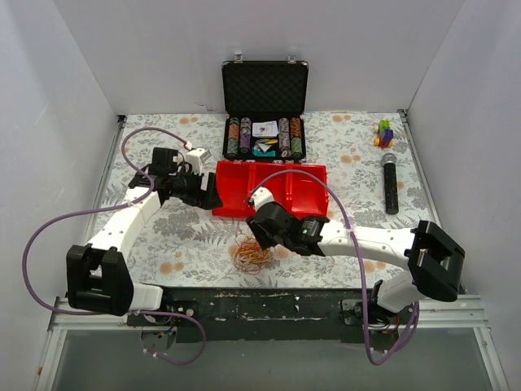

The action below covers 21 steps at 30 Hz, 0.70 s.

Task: Untangle the cables

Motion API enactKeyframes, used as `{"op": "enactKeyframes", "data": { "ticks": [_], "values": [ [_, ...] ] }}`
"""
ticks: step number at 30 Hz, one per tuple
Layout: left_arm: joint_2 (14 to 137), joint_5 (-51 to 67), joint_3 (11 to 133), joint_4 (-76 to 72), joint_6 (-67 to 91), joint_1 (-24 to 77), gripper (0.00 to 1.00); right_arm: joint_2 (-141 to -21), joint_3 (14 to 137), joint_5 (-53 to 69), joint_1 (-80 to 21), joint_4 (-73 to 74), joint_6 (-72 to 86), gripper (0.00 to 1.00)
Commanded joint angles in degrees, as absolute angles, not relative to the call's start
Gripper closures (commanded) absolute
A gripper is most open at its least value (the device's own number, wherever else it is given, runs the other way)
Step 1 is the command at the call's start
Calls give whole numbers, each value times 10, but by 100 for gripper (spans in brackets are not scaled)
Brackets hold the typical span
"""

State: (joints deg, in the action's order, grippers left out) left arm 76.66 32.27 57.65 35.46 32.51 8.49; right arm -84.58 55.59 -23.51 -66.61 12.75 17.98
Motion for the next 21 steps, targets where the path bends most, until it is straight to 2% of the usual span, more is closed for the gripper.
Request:
{"op": "enactKeyframes", "data": {
  "ticks": [1,3,9,17,21],
  "values": [
    [758,356,565,349,308,115,22,-826,536,-236,-669,98,206,43],
    [749,365,554,339,309,135,15,-817,521,-230,-669,100,217,45],
    [758,351,542,330,317,216,14,-757,462,-212,-671,85,250,58],
    [774,327,577,326,327,289,16,-721,440,-201,-677,85,261,96],
    [799,321,593,331,327,314,19,-710,452,-207,-679,97,261,99]
  ]
}}
